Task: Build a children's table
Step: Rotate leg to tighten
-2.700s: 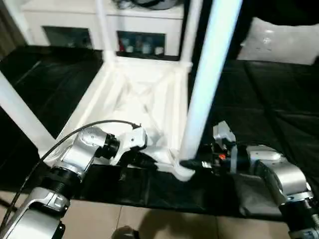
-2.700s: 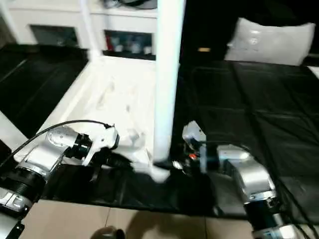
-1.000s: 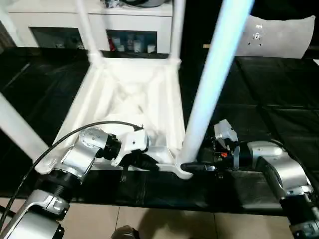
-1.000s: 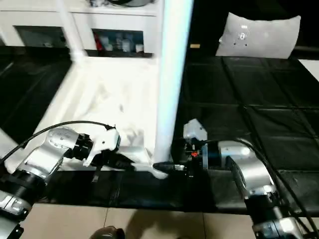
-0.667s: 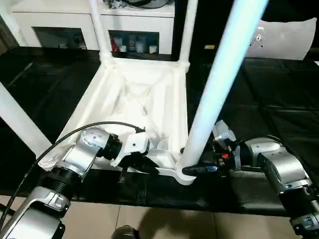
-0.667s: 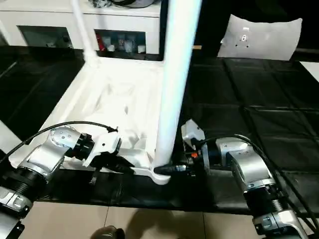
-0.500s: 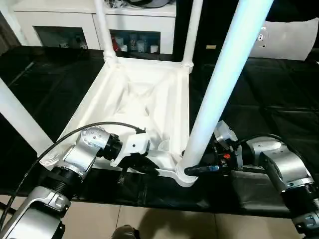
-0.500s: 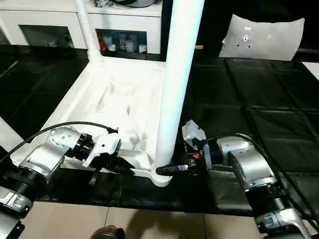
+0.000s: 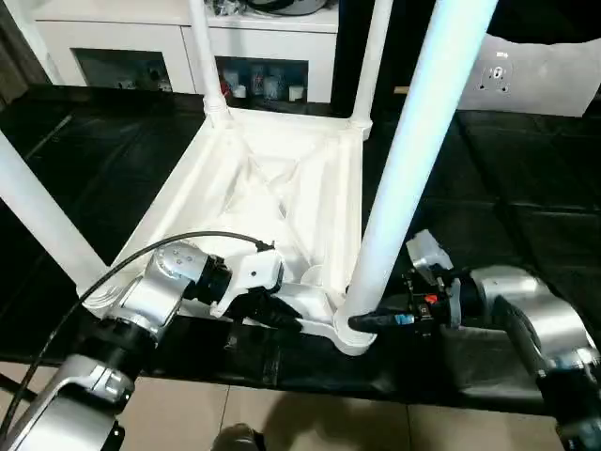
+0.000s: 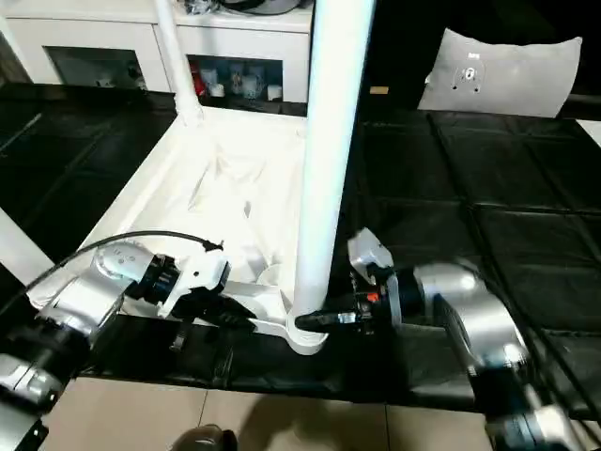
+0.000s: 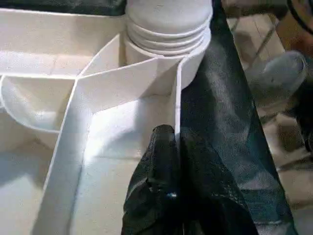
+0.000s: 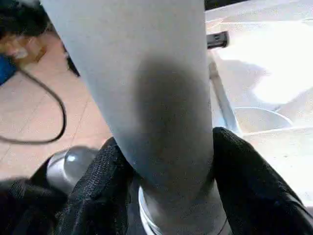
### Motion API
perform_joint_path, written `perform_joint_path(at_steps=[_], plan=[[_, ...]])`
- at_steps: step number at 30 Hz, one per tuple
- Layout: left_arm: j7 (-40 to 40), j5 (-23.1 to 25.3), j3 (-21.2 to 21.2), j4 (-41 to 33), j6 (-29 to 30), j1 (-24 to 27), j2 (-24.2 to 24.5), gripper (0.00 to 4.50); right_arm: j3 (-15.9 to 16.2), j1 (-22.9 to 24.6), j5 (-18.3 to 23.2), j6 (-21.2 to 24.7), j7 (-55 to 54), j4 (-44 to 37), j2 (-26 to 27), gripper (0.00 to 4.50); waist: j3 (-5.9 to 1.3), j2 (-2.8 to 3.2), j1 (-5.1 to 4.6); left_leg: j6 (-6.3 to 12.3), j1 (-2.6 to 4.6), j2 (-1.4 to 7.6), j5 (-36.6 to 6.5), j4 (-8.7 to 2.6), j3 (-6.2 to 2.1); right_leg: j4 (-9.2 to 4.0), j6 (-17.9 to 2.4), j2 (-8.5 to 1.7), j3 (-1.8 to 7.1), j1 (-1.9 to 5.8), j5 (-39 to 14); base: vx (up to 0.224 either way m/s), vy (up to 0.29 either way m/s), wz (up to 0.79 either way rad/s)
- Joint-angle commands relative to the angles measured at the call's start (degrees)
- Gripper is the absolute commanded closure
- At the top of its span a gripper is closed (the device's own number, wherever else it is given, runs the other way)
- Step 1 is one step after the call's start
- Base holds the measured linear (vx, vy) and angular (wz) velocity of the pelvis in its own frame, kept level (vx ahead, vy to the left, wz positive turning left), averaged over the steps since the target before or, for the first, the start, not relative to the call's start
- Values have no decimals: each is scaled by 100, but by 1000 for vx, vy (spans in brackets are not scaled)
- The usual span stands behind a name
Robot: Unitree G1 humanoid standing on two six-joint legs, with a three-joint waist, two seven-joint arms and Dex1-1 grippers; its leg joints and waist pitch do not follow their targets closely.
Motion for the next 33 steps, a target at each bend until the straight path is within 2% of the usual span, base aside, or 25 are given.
perform_joint_path(at_steps=[1, 3, 4, 5, 6, 8, 10, 11, 13, 15, 17, 18, 19, 21, 23, 24, 25, 26, 27, 28, 29, 30, 31, 32, 33], plan=[[558, -206, 148, -240, 273, -48, -325, 450, 198, 110, 285, 364, -287, -215, 322, 245, -386, -21, -67, 84, 171, 249, -1686, -429, -54, -446, -1324, -321, 238, 193, -1405, 0, 0, 0], [819, -175, 202, -303, 473, -50, -429, 450, 128, 179, 196, 408, -744, -252, 561, 245, -341, -36, -97, -11, 174, 235, -1942, -454, -69, -506, -1164, -344, 240, 184, -2001, 0, 0, 0], [1104, -94, 234, -352, 665, -59, -528, 450, 97, 229, 97, 500, -1168, -273, 792, 245, -316, -34, -116, -87, 196, 225, -2145, -464, -85, -555, -1008, -356, 236, 160, -2483, 0, 0, 0], [1212, -66, 247, -371, 734, -62, -567, 450, 89, 248, 54, 533, -1324, -284, 878, 245, -309, -40, -145, -147, 202, 229, -2197, -474, -98, -562, -951, -356, 242, 153, -2615, 0, 0, 0], [1437, -56, 292, -411, 905, -79, -691, 450, 76, 273, -71, 562, -1658, -276, 1054, 245, -287, -64, -235, -245, 217, 203, -2402, -485, -130, -623, -768, -365, 211, 130, -3108, 0, 0, 0], [1635, -30, 320, -466, 1035, -95, -782, 450, 73, 300, -132, 607, -1907, -292, 1204, 245, -270, -50, -335, -271, 195, 197, -2536, -507, -167, -662, -613, -363, 179, 144, -3375, 0, 0, 0], [2051, 45, 388, -570, 1332, -136, -986, 450, 33, 347, -212, 749, -2488, -309, 1545, 245, -254, -64, -455, -270, 169, 170, -2696, -513, -192, -711, -468, -353, 142, 143, -3553, 0, 0, 0], [2130, 58, 404, -582, 1384, -147, -1028, 450, 27, 353, -225, 768, -2586, -309, 1605, 245, -254, -64, -455, -270, 169, 170, -2696, -513, -192, -711, -468, -353, 142, 143, -3553, 0, 0, 0], [2589, 184, 474, -602, 1659, -228, -1262, 450, -20, 342, -375, 848, -3224, -241, 1965, 245, -237, -64, -580, -253, 215, 152, -2855, -498, -208, -776, -425, -345, 108, 87, -3716, 0, 0, 0], [2741, 221, 490, -616, 1739, -245, -1336, 450, -68, 318, -414, 875, -3448, -201, 2098, 245, -229, -45, -618, -262, 232, 148, -2960, -502, -217, -809, -388, -340, 85, 81, -3770, 0, 0, 0], [3043, 286, 521, -659, 1914, -267, -1489, 450, -183, 218, -513, 900, -3947, -60, 2395, 245, -222, -37, -665, -249, 209, 147, -3091, -528, -244, -829, -333, -330, 49, 108, -3760, 0, 0, 0], [3532, 389, 572, -709, 2138, -291, -1717, 450, -345, -10, -706, 847, -4700, 249, 2835, 245, -211, -7, -715, -299, 254, 158, -3363, -550, -271, -844, -336, -319, 13, 85, -3698, 0, 0, 0], [3632, 416, 579, -713, 2170, -296, -1761, 450, -372, -66, -742, 828, -4844, 327, 2923, 245, -201, 3, -793, -354, 230, 161, -3568, -595, -298, -840, -345, -302, -41, 114, -3616, 0, 0, 0], [4001, 556, 588, -729, 2290, -323, -1909, 450, -475, -281, -894, 722, -5412, 623, 3251, 245, -183, 34, -860, -404, 269, 176, -3920, -634, -333, -857, -298, -269, -101, 123, -3552, -19, 25, -8], [4128, 631, 588, -739, 2332, -331, -1956, 450, -513, -356, -963, 668, -5642, 726, 3378, 245, -153, 111, -932, -456, 287, 233, -4498, -758, -366, -809, -335, -211, -181, 193, -3095, 0, 0, 0], [4292, 723, 590, -744, 2359, -341, -2011, 450, -522, -445, -1040, 598, -5859, 860, 3525, 245, -132, 142, -929, -507, 168, 350, -4991, -1050, -311, -446, -443, -114, -174, 391, -2263, 0, 0, 0], [4422, 801, 574, -739, 2361, -366, -2054, 450, -487, -513, -1112, 546, -6017, 973, 3651, 245, -117, 125, -806, -499, 124, 373, -5064, -1258, -141, -158, -507, -44, -111, 432, -2015, -55, -18, 2], [4432, 830, 546, -757, 2339, -371, -2047, 450, -443, -517, -1140, 449, -5996, 995, 3655, 245, -128, 23, -769, -443, 156, 335, -4843, -1221, -60, -195, -470, -55, -19, 374, -2272, -55, -18, 2], [4432, 832, 544, -759, 2337, -371, -2047, 450, -440, -517, -1142, 441, -5994, 997, 3655, 245, -136, -54, -759, -447, 354, 206, -4539, -996, -3, -521, -385, -111, 25, 147, -3048, 2, -83, 12], [4411, 850, 516, -787, 2327, -369, -2025, 450, -419, -510, -1166, 350, -5962, 995, 3642, 245, -105, -250, -756, -192, 879, -136, -3070, 2, -46, -1362, -89, -597, 29, -407, -5065, 2, -67, -4], [4309, 885, 467, -848, 2329, -342, -1929, 450, -502, -490, -1192, 219, -5932, 958, 3605, 189, -126, -227, -684, 120, 387, -71, -1618, -51, -190, -1235, -15, -841, 183, 112, -5201, 74, -62, -28], [4217, 895, 450, -882, 2329, -316, -1839, 450, -586, -474, -1185, 151, -5873, 920, 3548, 175, -174, -58, -588, 38, 84, 73, -1279, -468, -256, -988, -76, -592, 25, 362, -4252, 32, -5, -35], [4115, 899, 439, -919, 2333, -285, -1728, 450, -673, -448, -1167, 90, -5780, 868, 3451, 175, -166, -49, -626, -23, 92, 112, -1575, -533, -272, -964, -89, -458, -66, 319, -3847, 76, 15, -32], [4107, 898, 439, -922, 2334, -282, -1717, 450, -679, -445, -1164, 87, -5769, 863, 3440, 173, -196, 19, -657, -132, 199, 165, -2362, -576, -312, -898, -230, -356, -135, 269, -3159, 0, 0, 0], [4026, 892, 441, -954, 2331, -258, -1605, 450, -734, -404, -1114, 39, -5623, 797, 3300, 147, -204, 43, -666, -165, 262, 190, -2615, -581, -321, -876, -358, -353, -125, 242, -2810, 0, 0, 0]])
